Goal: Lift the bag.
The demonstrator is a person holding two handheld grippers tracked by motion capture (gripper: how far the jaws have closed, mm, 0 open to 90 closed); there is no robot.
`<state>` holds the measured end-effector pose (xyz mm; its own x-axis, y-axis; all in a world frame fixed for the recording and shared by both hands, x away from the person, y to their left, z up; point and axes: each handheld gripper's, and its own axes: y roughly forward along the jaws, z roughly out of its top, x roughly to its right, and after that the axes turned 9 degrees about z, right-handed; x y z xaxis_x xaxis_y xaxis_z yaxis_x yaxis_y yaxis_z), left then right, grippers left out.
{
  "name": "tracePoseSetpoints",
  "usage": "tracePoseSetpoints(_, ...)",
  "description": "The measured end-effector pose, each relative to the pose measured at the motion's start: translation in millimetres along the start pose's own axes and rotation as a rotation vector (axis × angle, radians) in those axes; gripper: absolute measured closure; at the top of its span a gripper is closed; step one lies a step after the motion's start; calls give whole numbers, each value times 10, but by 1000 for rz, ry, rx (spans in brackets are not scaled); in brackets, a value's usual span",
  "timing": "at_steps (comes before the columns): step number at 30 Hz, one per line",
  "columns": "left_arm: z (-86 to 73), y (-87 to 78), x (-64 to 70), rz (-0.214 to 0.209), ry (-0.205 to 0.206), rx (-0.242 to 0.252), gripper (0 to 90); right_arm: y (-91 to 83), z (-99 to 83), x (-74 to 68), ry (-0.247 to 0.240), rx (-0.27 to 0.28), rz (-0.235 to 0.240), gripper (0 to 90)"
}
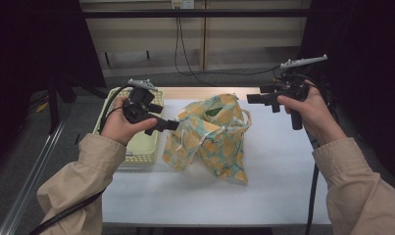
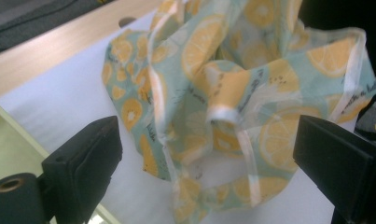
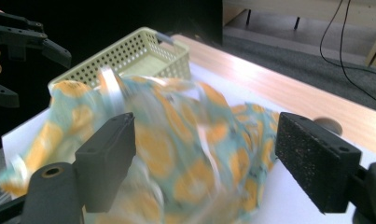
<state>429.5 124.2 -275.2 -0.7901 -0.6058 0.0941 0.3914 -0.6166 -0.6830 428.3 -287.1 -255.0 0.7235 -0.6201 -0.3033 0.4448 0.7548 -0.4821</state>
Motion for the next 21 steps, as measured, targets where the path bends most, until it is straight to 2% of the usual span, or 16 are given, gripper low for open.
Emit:
tracePoseSetpoints(3,-115,23,-26,-5,-4,-3,79,8,-144,-26,-35,-41,-7,206)
tracePoseSetpoints(5,-186,23,-52,-12,-16,3,80,13,-247,-34,-52,-47,-3,206)
tracePoseSetpoints(8,-292,3,-59,5,-14,5,80,6,-376,-12,-48,-38,13,206)
tracePoseSetpoints(11,-385,11,-28,9,-1,-5,80,5,-493,5,-52,-48,7,205)
tracePoseSetpoints(13,-451,19,9,34,9,-15,81,-3,-554,1,-63,-46,5,206)
tracePoseSetpoints(15,-526,39,27,24,17,-18,81,-12,-629,-1,-66,-42,6,206)
tracePoseSetpoints(20,-671,76,87,46,32,-20,89,-22,-806,-45,-90,-52,-6,206)
tracePoseSetpoints(21,-708,86,93,28,29,-14,88,-22,-841,-54,-99,-58,-12,206)
